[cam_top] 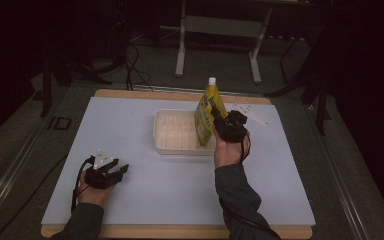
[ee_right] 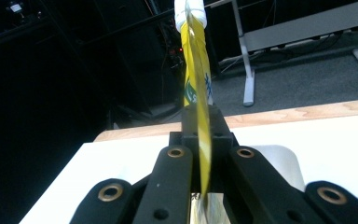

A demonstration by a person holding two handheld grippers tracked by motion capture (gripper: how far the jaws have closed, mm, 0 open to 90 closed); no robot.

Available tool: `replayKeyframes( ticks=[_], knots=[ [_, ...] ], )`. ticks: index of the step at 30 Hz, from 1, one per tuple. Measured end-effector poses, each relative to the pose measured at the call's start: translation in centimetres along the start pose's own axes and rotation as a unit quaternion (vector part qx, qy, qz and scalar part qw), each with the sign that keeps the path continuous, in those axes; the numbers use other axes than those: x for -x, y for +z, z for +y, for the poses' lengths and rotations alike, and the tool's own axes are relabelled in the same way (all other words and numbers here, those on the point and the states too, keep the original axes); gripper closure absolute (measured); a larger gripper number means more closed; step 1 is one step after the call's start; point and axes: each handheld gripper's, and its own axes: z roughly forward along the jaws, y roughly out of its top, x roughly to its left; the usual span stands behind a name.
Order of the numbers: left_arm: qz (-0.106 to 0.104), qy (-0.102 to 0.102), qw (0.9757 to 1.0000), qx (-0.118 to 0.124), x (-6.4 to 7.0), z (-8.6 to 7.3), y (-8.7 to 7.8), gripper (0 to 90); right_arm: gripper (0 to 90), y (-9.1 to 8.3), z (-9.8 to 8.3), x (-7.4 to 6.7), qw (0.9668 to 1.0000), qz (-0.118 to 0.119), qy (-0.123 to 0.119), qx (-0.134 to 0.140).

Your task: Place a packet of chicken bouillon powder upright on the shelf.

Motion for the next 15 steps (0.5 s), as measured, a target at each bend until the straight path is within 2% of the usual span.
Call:
replayKeyframes(
  ticks=[15],
  knots=[
    [-0.001,0.001,1.0000,0.000,-0.01,0.03,0.01,52.8,90.0,0.11,-0.73,0.02,0.9999,-0.009,0.006,0.010]
  ],
)
